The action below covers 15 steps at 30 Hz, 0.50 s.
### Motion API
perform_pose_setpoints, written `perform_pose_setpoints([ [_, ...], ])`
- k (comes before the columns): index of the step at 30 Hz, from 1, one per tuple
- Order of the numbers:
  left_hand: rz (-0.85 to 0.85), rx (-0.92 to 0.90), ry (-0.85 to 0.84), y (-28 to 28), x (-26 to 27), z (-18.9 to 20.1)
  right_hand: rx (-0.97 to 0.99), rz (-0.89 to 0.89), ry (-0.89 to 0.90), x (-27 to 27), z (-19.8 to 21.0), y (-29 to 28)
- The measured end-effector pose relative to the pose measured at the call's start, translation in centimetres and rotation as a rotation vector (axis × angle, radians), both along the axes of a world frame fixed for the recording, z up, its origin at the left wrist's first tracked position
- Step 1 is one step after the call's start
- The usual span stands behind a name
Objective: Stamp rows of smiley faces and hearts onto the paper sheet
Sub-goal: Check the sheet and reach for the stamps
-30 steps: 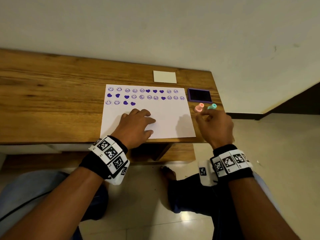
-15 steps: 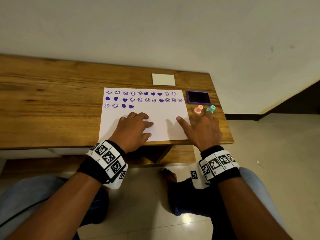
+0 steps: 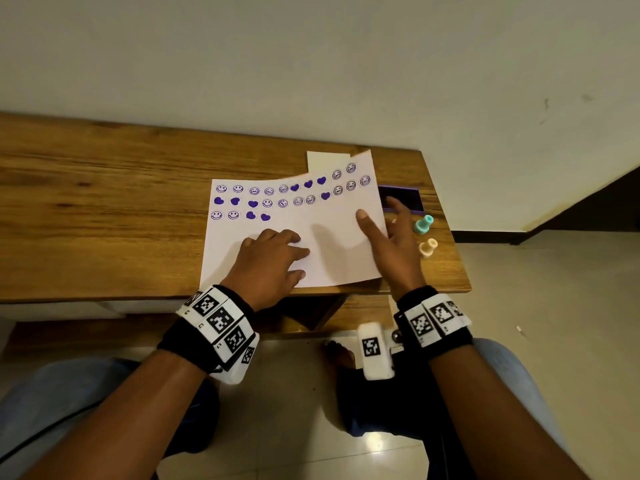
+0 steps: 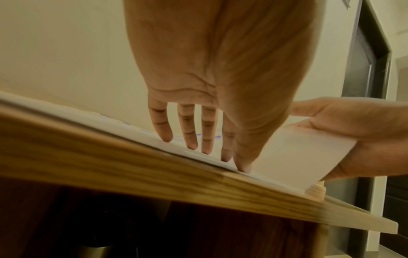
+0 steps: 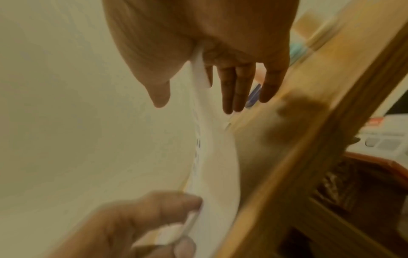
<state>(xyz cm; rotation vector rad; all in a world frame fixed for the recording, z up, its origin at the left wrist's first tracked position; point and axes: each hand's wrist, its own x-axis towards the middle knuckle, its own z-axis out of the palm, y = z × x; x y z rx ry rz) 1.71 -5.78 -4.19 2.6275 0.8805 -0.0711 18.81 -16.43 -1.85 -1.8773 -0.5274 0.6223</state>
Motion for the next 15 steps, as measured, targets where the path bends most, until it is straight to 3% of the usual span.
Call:
perform_pose_setpoints([
  [2,-0.006,-0.002,0.0,0.0,0.0,-0.1,-0.035,-0.026,0.108,1.2,0.6,-0.1],
  [4,-0.009,-0.001,-0.005,0.0,-0.1,-0.3,-0.139,0.045,0.087,2.2,0.3,-0.3],
  [8,-0.008,-0.016,-0.04,0.1,-0.3,-0.3,-0.298,0.127,-0.259,2.4,-0.9,-0.2],
  [10,0.002,-0.012,-0.081,0.5,-0.7,0.0,-0.234,0.1,-0.284,2.6,-0.9,0.2],
  [15,0.134,0.028,-0.352,2.9,-2.7,1.1,0.088,-0.011,-0.017,4.1,-0.3,0.8],
])
